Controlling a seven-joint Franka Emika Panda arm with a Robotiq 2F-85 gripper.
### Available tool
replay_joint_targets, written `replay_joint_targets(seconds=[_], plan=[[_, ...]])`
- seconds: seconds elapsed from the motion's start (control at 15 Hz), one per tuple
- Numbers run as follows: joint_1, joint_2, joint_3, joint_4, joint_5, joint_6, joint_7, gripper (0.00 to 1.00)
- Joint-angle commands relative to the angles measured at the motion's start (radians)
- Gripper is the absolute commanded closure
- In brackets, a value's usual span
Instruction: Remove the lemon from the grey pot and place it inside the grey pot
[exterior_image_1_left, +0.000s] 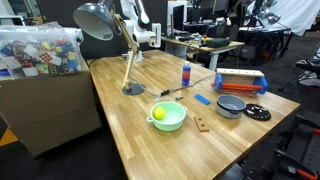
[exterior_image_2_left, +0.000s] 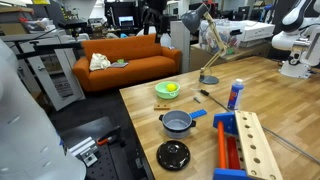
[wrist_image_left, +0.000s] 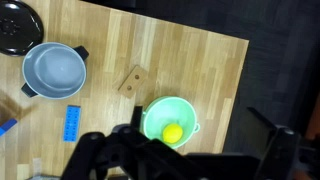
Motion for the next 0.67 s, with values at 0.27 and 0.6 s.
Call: replay_joint_targets(seconds=[0.27, 0.6], plan=[[-0.018, 0.0, 0.016, 0.002, 0.003, -0.003, -0.003, 0.0], [-0.022, 0.03, 0.02, 0.028, -0.021, 0.011, 0.008, 0.0]])
